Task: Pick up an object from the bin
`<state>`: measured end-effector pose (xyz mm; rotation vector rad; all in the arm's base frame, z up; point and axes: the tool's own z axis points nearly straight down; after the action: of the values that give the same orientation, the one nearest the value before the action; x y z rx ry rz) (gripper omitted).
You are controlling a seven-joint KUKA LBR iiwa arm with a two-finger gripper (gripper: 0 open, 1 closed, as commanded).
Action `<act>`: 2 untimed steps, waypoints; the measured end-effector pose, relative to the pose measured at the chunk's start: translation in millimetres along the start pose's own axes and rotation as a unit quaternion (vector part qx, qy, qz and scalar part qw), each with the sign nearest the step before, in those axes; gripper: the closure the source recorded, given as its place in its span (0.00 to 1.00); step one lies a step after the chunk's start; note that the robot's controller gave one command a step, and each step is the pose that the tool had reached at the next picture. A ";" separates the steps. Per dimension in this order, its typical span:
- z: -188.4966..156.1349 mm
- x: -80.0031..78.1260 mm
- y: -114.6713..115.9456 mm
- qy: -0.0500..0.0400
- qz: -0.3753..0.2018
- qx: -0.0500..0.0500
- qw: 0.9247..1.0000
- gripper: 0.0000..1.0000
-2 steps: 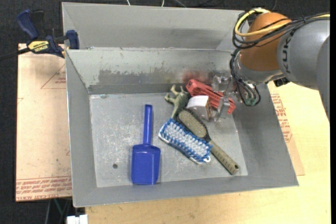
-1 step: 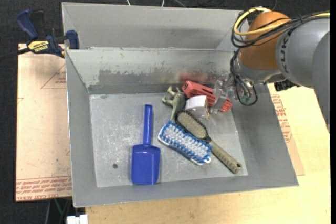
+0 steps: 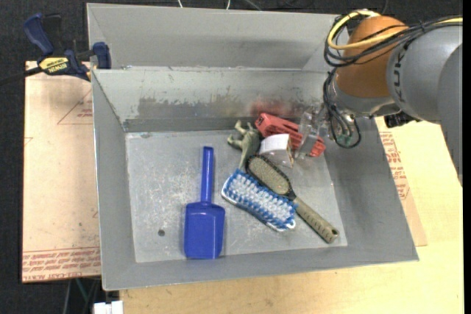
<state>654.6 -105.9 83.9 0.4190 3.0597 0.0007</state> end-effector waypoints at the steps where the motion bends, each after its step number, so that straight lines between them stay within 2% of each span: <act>1: -20.9 0.9 0.0 0.003 0.000 0.000 1.000 1.00; 2: -44.1 -0.5 0.6 0.002 -0.001 0.000 1.000 1.00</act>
Offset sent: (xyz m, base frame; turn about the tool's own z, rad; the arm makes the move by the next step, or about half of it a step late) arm -0.0018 0.0003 0.0608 0.0002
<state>652.9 -105.2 128.0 0.4173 3.0646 0.0023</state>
